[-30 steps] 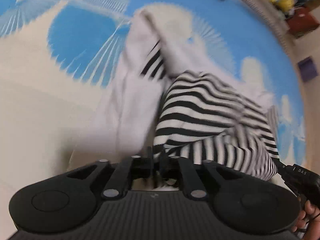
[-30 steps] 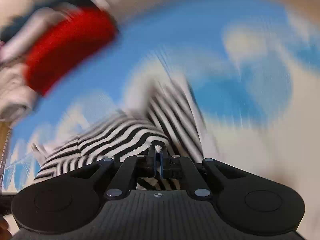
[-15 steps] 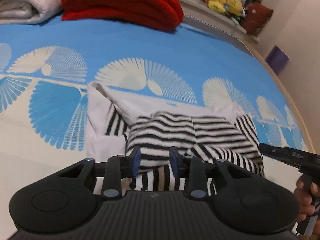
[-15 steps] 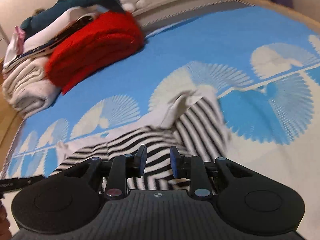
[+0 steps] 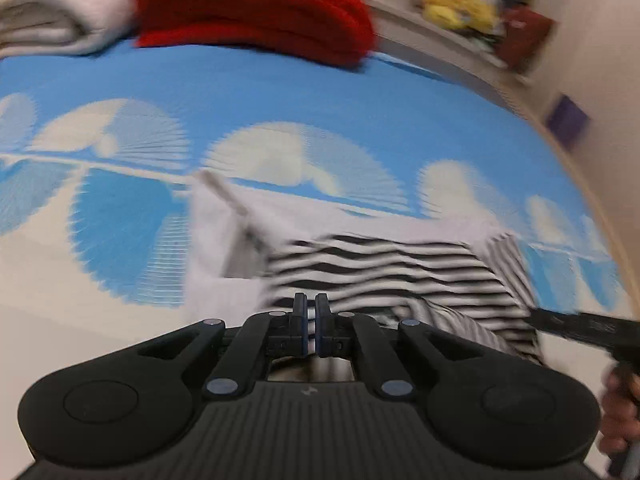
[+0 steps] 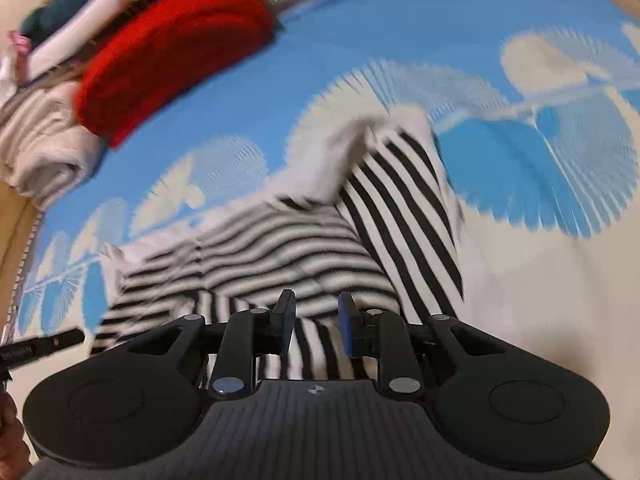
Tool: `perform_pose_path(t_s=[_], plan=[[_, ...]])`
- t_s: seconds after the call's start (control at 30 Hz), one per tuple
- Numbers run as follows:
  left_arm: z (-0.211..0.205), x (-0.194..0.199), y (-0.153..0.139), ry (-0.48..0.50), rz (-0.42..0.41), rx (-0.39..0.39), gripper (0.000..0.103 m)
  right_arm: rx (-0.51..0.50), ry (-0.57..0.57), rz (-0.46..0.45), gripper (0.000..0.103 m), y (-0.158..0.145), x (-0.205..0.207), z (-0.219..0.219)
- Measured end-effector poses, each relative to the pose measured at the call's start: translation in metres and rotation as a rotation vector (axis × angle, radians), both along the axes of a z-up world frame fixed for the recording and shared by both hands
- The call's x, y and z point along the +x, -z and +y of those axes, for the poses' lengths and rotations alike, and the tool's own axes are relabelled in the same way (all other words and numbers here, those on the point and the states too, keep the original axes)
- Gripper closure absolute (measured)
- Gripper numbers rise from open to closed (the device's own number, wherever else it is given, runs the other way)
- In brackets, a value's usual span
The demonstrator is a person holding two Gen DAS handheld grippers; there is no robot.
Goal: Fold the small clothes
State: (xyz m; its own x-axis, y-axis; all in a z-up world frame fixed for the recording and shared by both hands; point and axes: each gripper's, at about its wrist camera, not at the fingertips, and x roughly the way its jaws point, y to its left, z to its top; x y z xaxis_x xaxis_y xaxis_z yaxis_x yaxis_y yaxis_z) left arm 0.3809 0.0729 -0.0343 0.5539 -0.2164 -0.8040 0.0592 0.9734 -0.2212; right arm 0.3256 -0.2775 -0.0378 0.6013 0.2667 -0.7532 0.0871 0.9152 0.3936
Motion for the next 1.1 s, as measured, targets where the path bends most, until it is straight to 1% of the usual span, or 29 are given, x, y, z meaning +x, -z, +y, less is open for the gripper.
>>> perform_pose_path(t_s=[0.03,0.07,0.1,0.13,0.17,0.2,0.23,0.27,0.3,0.33,0.37,0.4,0.43,0.47,0.5,0.53,0.57,0.6,0.63,0.7,0.73,0.8,0.87,0.93,0.97,1.03,1.07,1.1], plan=[[-0.006,0.002,0.011,0.026,0.049,0.03,0.097,-0.016,-0.002,0.008,0.078,0.002,0.002,0.0],[-0.008,0.006,0.028,0.031,0.13,0.092,0.097,-0.034,0.0,0.03,0.078,0.005,0.005,0.0],[-0.006,0.008,0.05,0.008,0.232,0.174,0.099,-0.059,0.01,0.073,0.078,0.011,0.008,0.001],[0.0,0.007,0.063,-0.019,0.276,0.195,0.1,-0.084,0.02,0.137,0.078,0.021,0.012,-0.001],[0.004,0.006,0.063,-0.035,0.268,0.165,0.1,-0.08,0.024,0.174,0.08,0.029,0.011,-0.003],[0.003,0.007,0.057,-0.035,0.263,0.167,0.1,-0.052,0.038,0.185,0.08,0.032,0.011,-0.007],[-0.001,0.006,0.048,-0.021,0.233,0.173,0.099,-0.037,0.055,0.177,0.08,0.028,0.011,-0.008],[-0.006,0.003,0.036,-0.004,0.183,0.17,0.098,-0.04,0.051,0.16,0.08,0.022,0.013,-0.006],[-0.009,0.002,0.03,0.008,0.149,0.154,0.097,-0.054,0.037,0.126,0.079,0.016,0.011,-0.003],[-0.01,0.001,0.031,0.014,0.143,0.136,0.097,-0.079,0.026,0.113,0.079,0.014,0.01,-0.001],[-0.01,0.002,0.038,0.008,0.172,0.133,0.097,-0.098,0.021,0.129,0.079,0.017,0.011,0.001],[-0.01,0.005,0.048,-0.003,0.219,0.15,0.097,-0.102,0.02,0.156,0.079,0.023,0.01,0.0],[-0.007,0.005,0.063,-0.008,0.286,0.166,0.098,-0.093,0.018,0.189,0.08,0.03,0.009,-0.001],[-0.006,0.0,0.067,-0.003,0.31,0.158,0.099,-0.079,0.021,0.199,0.08,0.033,0.007,-0.003],[-0.004,-0.006,0.06,-0.011,0.298,0.156,0.098,-0.065,0.037,0.192,0.081,0.027,0.003,-0.006],[-0.004,-0.014,0.045,-0.025,0.263,0.154,0.094,-0.06,0.072,0.167,0.079,0.013,-0.005,-0.011],[-0.002,-0.024,0.026,-0.029,0.207,0.146,0.091,-0.063,0.1,0.126,0.079,-0.003,-0.011,-0.015],[0.0,-0.035,0.007,-0.027,0.143,0.133,0.084,-0.063,0.116,0.055,0.079,-0.023,-0.023,-0.021],[0.003,-0.046,-0.01,-0.028,0.099,0.117,0.08,-0.069,0.124,-0.018,0.078,-0.044,-0.038,-0.028],[0.013,-0.071,-0.039,-0.042,0.039,0.084,0.08,-0.086,0.156,-0.109,0.078,-0.079,-0.069,-0.041],[0.018,-0.082,-0.05,-0.048,0.018,0.075,0.08,-0.081,0.176,-0.131,0.078,-0.09,-0.082,-0.051],[0.027,-0.113,-0.074,-0.042,-0.024,0.064,0.08,-0.058,0.195,-0.156,0.078,-0.106,-0.111,-0.068],[0.036,-0.145,-0.089,-0.032,-0.046,0.06,0.08,-0.064,0.182,-0.17,0.078,-0.115,-0.143,-0.079],[0.047,-0.177,-0.09,-0.028,-0.052,0.042,0.08,-0.078,0.166,-0.166,0.078,-0.113,-0.179,-0.085],[0.054,-0.193,-0.086,-0.029,-0.047,0.023,0.08,-0.081,0.162,-0.153,0.078,-0.109,-0.195,-0.087],[0.067,-0.223,-0.071,-0.051,-0.025,-0.02,0.08,-0.08,0.164,-0.124,0.078,-0.094,-0.223,-0.092],[0.071,-0.238,-0.063,-0.066,-0.01,-0.035,0.08,-0.083,0.171,-0.105,0.078,-0.082,-0.238,-0.094],[0.075,-0.255,-0.053,-0.082,0.007,-0.043,0.08,-0.086,0.177,-0.083,0.078,-0.077,-0.254,-0.094]])
